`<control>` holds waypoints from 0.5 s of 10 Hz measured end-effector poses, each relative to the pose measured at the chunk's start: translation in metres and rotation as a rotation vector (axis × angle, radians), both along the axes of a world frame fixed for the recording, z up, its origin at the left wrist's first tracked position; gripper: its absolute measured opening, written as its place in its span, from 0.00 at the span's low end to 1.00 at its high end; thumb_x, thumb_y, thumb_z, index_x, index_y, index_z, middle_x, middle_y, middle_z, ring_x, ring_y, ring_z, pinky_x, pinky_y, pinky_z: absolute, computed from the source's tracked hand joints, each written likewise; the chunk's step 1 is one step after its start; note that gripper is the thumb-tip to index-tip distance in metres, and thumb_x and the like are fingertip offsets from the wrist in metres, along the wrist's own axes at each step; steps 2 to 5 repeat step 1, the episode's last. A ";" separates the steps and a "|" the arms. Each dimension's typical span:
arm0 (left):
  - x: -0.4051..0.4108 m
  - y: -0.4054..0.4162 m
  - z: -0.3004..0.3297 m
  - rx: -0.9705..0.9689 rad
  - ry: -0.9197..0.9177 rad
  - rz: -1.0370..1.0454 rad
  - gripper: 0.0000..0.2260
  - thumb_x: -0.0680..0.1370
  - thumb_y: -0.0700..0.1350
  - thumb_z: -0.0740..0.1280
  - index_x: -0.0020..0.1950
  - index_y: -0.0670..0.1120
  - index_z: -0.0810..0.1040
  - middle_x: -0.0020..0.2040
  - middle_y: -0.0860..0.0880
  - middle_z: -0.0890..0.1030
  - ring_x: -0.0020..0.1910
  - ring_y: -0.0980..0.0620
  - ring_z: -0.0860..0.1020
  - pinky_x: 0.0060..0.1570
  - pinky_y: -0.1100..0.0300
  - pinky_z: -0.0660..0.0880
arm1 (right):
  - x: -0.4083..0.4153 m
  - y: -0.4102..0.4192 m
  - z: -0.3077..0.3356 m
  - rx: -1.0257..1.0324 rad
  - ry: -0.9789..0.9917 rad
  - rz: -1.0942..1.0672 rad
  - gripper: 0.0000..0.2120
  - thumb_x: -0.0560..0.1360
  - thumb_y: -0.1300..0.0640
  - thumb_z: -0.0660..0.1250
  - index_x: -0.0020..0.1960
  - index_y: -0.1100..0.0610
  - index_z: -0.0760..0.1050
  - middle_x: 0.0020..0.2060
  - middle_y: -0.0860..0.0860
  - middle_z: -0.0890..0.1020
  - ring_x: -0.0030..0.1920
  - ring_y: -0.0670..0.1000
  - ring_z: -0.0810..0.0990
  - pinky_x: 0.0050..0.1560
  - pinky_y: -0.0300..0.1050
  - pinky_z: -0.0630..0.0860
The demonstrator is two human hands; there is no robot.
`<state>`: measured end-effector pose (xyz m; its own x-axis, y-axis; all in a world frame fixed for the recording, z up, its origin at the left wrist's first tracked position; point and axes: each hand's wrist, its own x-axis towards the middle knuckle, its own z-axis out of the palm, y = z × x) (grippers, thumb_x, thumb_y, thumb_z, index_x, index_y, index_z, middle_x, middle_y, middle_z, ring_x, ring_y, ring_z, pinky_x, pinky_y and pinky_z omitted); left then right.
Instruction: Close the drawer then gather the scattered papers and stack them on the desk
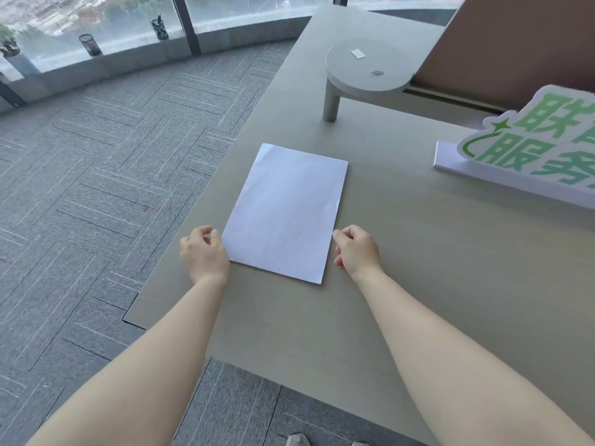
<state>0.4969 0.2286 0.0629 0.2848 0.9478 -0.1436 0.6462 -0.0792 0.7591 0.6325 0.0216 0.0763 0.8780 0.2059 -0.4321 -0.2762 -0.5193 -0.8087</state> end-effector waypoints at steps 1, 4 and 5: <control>-0.036 -0.018 0.007 -0.044 0.025 0.043 0.12 0.80 0.43 0.61 0.60 0.41 0.78 0.59 0.37 0.75 0.56 0.39 0.75 0.59 0.54 0.67 | -0.022 -0.028 0.000 0.027 0.024 -0.024 0.09 0.75 0.59 0.62 0.36 0.57 0.70 0.29 0.52 0.75 0.21 0.47 0.73 0.29 0.42 0.73; -0.036 -0.018 0.007 -0.044 0.025 0.043 0.12 0.80 0.43 0.61 0.60 0.41 0.78 0.59 0.37 0.75 0.56 0.39 0.75 0.59 0.54 0.67 | -0.022 -0.028 0.000 0.027 0.024 -0.024 0.09 0.75 0.59 0.62 0.36 0.57 0.70 0.29 0.52 0.75 0.21 0.47 0.73 0.29 0.42 0.73; -0.036 -0.018 0.007 -0.044 0.025 0.043 0.12 0.80 0.43 0.61 0.60 0.41 0.78 0.59 0.37 0.75 0.56 0.39 0.75 0.59 0.54 0.67 | -0.022 -0.028 0.000 0.027 0.024 -0.024 0.09 0.75 0.59 0.62 0.36 0.57 0.70 0.29 0.52 0.75 0.21 0.47 0.73 0.29 0.42 0.73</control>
